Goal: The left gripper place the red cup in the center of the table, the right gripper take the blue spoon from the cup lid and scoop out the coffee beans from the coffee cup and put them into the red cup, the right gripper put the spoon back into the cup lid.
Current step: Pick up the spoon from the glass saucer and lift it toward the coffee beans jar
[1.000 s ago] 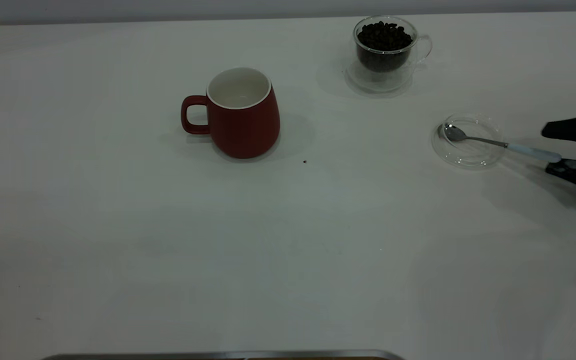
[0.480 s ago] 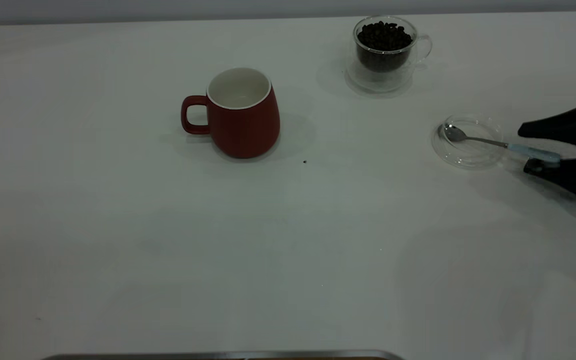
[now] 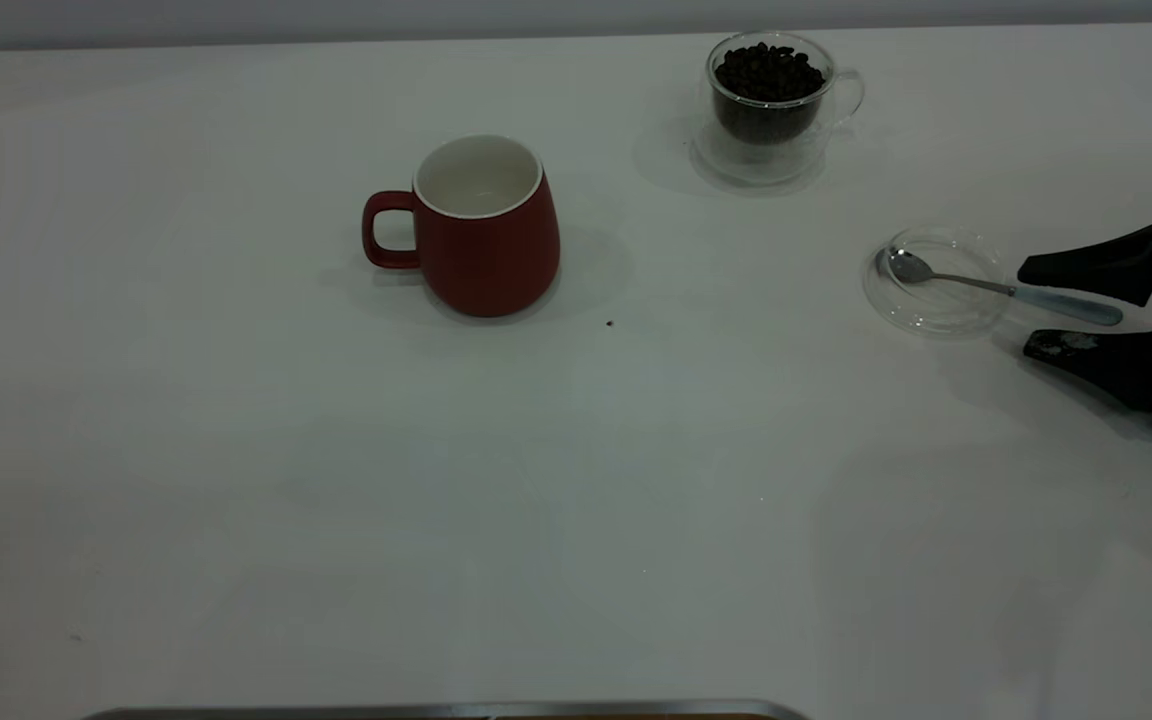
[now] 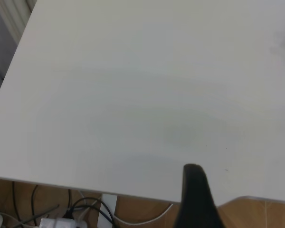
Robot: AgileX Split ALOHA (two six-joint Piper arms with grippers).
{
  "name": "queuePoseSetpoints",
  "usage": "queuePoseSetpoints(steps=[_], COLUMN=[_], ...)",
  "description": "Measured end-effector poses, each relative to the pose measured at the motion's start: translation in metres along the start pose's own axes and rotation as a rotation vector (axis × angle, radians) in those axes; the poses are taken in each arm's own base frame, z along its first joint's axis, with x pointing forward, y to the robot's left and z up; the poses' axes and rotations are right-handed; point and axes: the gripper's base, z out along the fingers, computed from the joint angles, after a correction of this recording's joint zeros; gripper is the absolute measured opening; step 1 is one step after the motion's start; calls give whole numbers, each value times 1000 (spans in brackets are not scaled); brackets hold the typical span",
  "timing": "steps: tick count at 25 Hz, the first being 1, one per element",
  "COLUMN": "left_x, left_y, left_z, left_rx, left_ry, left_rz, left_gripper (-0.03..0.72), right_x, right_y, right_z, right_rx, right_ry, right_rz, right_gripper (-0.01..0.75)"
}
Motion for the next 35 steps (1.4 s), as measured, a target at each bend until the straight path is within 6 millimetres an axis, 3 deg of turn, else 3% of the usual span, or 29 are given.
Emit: queuePoseSetpoints(steps=[5,15,22,28,35], left_x=[0,0,0,0,0], left_y=[0,0,0,0,0], left_z=[0,0,0,0,0], left_rx=[0,0,0,0,0], left_ry=[0,0,0,0,0], left_rz=[0,0,0,3,3], left_gripper=[577,577,577,577,577], right_x=[0,0,0,0,0], right_y=[0,0,0,1,2], right_z=[0,0,0,0,0], right_rx=[-3,-5,-7,-17,-23], right_ry=[0,0,0,0,0], right_rz=[1,2,2,-2,-11], right_gripper=[484,224,195,100,97])
